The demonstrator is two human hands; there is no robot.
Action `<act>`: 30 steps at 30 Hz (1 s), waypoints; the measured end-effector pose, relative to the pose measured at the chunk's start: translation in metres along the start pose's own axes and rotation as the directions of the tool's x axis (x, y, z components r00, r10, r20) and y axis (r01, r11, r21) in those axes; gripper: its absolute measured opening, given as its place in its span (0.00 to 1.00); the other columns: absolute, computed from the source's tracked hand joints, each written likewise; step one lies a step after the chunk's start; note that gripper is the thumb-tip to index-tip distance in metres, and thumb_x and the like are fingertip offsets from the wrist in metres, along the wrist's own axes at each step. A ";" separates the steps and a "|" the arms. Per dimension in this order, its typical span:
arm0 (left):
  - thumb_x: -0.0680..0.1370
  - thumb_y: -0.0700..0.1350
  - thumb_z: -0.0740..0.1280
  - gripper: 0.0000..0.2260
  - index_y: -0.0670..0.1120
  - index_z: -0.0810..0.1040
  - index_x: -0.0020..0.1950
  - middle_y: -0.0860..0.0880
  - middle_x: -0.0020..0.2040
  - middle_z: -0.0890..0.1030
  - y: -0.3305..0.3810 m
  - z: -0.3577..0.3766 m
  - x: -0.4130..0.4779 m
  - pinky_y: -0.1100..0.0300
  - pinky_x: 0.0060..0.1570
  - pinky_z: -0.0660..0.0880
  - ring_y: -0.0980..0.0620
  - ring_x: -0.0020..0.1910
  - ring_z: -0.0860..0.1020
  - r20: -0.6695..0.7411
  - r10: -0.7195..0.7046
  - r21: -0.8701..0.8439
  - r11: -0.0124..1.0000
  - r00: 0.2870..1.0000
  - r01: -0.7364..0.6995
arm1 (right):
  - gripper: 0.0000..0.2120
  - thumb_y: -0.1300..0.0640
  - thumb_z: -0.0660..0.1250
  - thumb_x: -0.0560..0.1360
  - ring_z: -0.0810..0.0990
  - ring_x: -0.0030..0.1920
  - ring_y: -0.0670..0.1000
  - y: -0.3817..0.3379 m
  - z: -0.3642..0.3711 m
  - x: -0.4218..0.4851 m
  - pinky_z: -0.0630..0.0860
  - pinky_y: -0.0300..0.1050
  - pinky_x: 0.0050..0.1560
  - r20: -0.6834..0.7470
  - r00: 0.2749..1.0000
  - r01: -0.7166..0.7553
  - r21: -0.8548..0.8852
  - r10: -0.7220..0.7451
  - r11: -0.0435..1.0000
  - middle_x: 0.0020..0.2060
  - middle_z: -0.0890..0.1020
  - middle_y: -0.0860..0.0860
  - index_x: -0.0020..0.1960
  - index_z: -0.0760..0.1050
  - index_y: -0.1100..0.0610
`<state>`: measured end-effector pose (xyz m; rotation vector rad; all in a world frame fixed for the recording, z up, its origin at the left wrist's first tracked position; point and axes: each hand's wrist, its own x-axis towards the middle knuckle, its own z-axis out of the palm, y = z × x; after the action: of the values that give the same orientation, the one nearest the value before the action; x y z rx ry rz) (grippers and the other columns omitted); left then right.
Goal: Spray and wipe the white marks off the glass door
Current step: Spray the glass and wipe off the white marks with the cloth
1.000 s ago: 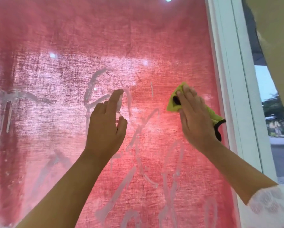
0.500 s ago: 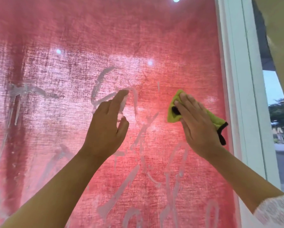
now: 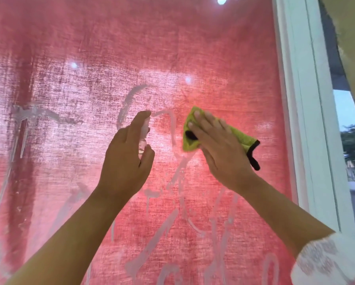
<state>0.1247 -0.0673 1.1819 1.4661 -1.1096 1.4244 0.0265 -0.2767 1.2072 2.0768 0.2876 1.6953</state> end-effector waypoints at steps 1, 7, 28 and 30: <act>0.76 0.44 0.59 0.26 0.52 0.60 0.74 0.48 0.58 0.77 0.000 0.000 -0.001 0.74 0.44 0.62 0.57 0.50 0.69 0.001 0.000 -0.004 1.000 1.000 0.000 | 0.21 0.59 0.52 0.82 0.52 0.77 0.52 0.003 -0.002 -0.012 0.50 0.53 0.76 0.013 1.000 0.025 0.000 -0.025 1.000 0.76 0.59 0.53 0.74 0.62 0.57; 0.76 0.43 0.59 0.26 0.50 0.61 0.74 0.47 0.56 0.78 0.002 0.000 -0.003 0.68 0.39 0.60 0.57 0.49 0.69 -0.006 0.007 -0.016 1.000 1.000 -0.008 | 0.22 0.58 0.51 0.82 0.52 0.77 0.53 0.024 -0.009 -0.004 0.50 0.54 0.76 -0.083 0.977 -0.196 0.006 0.195 0.981 0.76 0.58 0.53 0.75 0.60 0.57; 0.77 0.37 0.63 0.27 0.48 0.61 0.75 0.45 0.55 0.77 0.003 0.002 0.000 0.68 0.43 0.59 0.58 0.48 0.66 -0.009 0.042 0.032 0.999 0.999 -0.042 | 0.22 0.64 0.56 0.80 0.54 0.76 0.58 0.001 0.004 0.033 0.51 0.58 0.75 -0.136 0.966 -0.222 -0.002 0.219 0.975 0.75 0.59 0.56 0.74 0.62 0.59; 0.76 0.38 0.62 0.27 0.48 0.61 0.74 0.46 0.54 0.77 0.004 0.002 -0.001 0.70 0.44 0.60 0.58 0.48 0.65 -0.016 0.033 0.038 0.999 0.999 -0.033 | 0.23 0.64 0.57 0.80 0.53 0.76 0.56 -0.008 0.009 0.017 0.52 0.58 0.75 -0.072 0.995 -0.073 -0.022 0.072 0.997 0.76 0.59 0.55 0.74 0.62 0.58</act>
<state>0.1217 -0.0705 1.1805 1.4653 -1.1066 1.4854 0.0400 -0.2639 1.2173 2.0350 0.2147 1.8090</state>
